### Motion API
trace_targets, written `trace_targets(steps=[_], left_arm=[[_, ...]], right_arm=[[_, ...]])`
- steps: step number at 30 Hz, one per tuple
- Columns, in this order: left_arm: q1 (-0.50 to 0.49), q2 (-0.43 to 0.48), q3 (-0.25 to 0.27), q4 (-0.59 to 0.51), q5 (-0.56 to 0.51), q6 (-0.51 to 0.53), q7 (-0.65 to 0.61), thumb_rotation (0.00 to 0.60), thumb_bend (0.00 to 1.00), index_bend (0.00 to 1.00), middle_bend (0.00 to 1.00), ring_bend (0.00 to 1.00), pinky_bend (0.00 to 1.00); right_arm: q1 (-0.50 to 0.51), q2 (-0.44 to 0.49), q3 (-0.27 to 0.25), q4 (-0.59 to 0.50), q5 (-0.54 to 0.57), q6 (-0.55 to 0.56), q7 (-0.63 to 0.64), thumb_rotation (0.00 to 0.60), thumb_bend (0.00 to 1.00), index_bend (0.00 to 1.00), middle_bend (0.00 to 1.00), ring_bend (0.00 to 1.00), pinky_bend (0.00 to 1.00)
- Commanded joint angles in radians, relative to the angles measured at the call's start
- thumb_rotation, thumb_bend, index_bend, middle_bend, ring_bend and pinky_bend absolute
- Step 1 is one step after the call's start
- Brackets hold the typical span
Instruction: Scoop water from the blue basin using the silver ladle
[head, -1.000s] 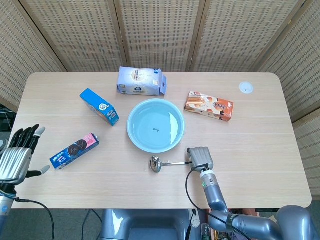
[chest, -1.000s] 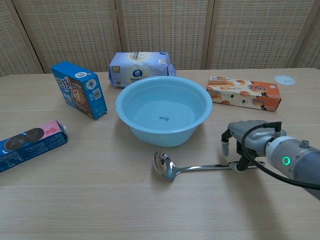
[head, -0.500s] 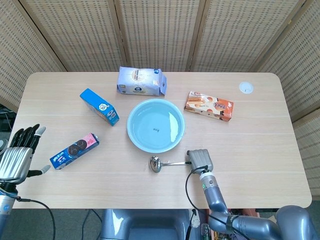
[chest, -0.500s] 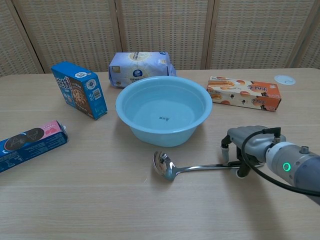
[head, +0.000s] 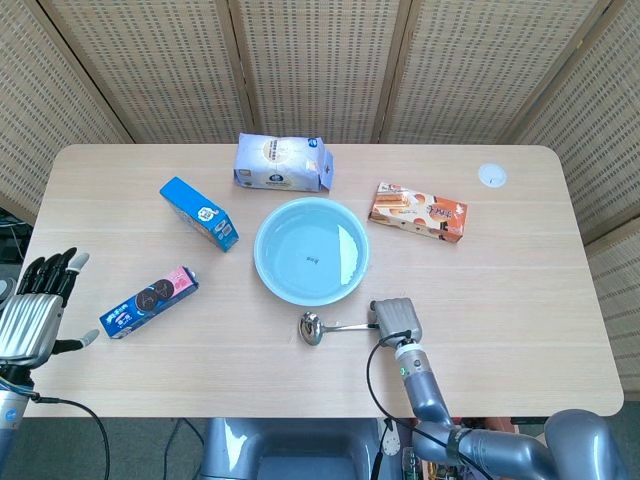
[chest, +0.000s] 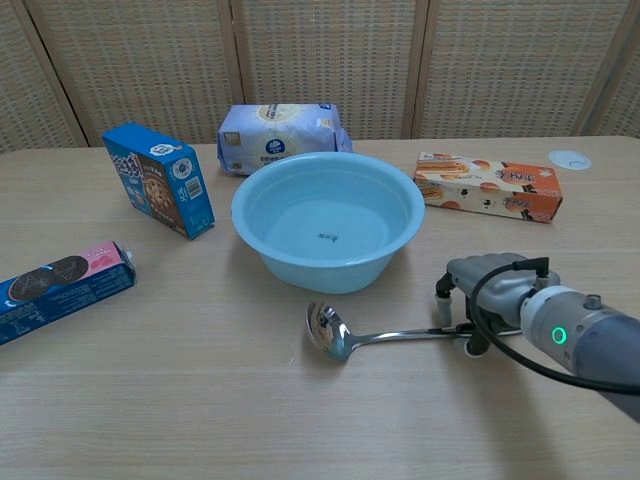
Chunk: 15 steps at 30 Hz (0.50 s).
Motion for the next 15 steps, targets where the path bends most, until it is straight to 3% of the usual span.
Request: trace_targets(steps=[1,8,15], left_arm=[[0.000,0.000,0.001,-0.001,0.000,0.001,0.001,0.600,0.00,0.00,0.00,0.00,0.00],[0.000,0.000,0.001,0.000,-0.003,0.001,0.000,0.600,0.00,0.00,0.00,0.00,0.00],[0.000,0.002,0.003,-0.001,-0.002,0.001,-0.005,0.600,0.00,0.00,0.00,0.00,0.00]], right_arm=[[0.002,-0.004,-0.001,0.007,0.003,0.000,-0.005,0.600,0.35,0.47,1.00,1.00,1.00],[0.006,-0.006,0.000,0.015,0.026,-0.005,-0.020,0.600,0.38,0.49,1.00,1.00,1.00],[0.002,-0.008,-0.004,0.021,0.017,0.003,-0.011,0.600,0.60,0.66,1.00,1.00,1.00]])
